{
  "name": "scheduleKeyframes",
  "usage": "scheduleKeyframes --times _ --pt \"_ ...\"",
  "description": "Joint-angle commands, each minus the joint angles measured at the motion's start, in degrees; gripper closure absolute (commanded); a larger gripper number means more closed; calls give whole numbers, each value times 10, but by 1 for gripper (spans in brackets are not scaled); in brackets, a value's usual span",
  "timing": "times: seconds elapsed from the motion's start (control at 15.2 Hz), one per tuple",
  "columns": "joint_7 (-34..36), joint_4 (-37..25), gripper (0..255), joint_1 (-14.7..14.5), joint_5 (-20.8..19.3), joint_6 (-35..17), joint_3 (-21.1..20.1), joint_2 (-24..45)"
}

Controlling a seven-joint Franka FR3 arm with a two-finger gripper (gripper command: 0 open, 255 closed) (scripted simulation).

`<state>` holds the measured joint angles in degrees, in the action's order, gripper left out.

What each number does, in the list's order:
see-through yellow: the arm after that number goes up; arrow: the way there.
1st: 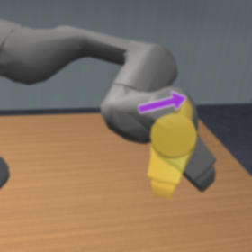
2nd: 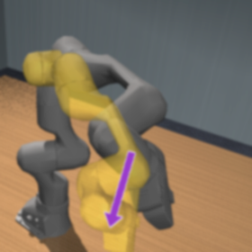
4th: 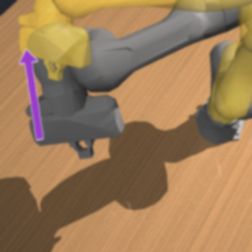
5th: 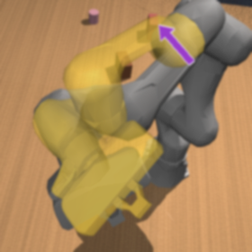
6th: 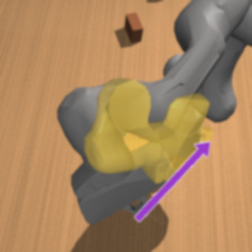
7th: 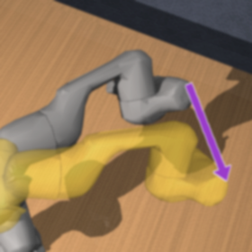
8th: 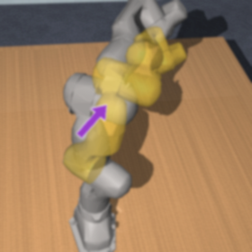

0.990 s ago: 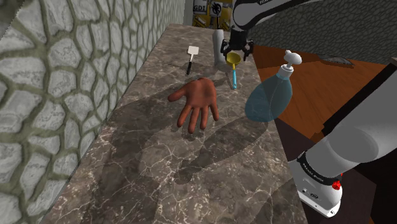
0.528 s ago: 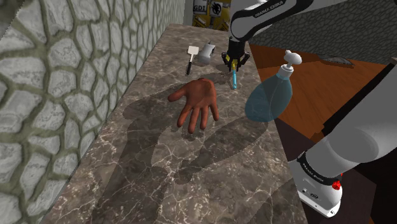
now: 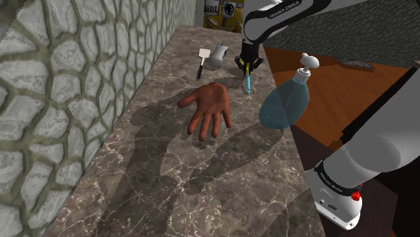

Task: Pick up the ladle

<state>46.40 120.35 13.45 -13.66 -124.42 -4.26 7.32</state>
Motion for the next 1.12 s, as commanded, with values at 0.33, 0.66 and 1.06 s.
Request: scheduleKeyframes --times 0.33,0.66,1.06 --pt "-11 -25 255 0 8 43 -2 -18" --pt "-19 -46 255 -1 14 79 -2 -34" --pt "-26 -65 255 -1 18 108 -3 -45"
